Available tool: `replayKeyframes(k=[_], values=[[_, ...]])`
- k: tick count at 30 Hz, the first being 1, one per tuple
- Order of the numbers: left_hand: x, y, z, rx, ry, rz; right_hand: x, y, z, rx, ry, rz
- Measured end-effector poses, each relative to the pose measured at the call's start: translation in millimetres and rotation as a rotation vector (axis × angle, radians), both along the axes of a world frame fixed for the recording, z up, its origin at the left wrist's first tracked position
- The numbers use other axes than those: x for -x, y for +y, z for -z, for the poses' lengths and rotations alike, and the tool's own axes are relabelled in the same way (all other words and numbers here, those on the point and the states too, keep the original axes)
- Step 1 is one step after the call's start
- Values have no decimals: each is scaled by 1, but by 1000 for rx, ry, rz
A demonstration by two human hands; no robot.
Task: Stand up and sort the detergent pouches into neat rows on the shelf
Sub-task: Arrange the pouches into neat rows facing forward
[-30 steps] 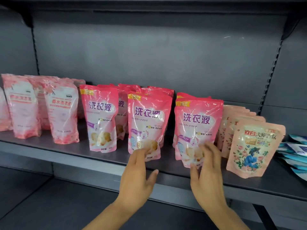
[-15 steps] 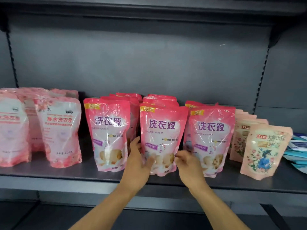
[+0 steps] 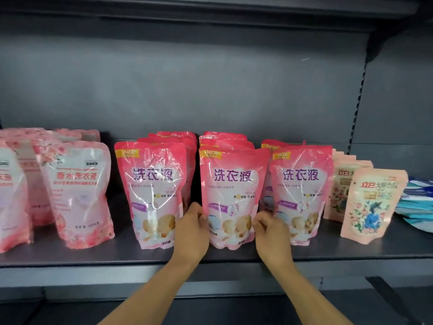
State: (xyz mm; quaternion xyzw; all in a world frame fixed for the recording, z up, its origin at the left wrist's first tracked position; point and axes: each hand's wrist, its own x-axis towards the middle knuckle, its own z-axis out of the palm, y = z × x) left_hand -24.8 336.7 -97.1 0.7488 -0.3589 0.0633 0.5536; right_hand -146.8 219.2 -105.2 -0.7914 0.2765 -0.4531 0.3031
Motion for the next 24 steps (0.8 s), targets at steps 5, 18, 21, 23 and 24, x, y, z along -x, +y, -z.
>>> replayKeyframes(k=[5, 18, 21, 23, 24], values=[[0, 0, 0, 3, -16, -38, 1, -9, 2, -162, -20, -41], [5, 0, 2, 22, -61, -85, 3, -9, 1, -34, -9, -106], [5, 2, 6, 34, -52, -71, 4, -10, 3, -13, -15, -118], [8, 6, 8, 54, -13, -32, 4, -10, 4, -17, -10, -133], [11, 8, 9, 70, 16, -3, 4, -10, 4, -33, -13, -147]])
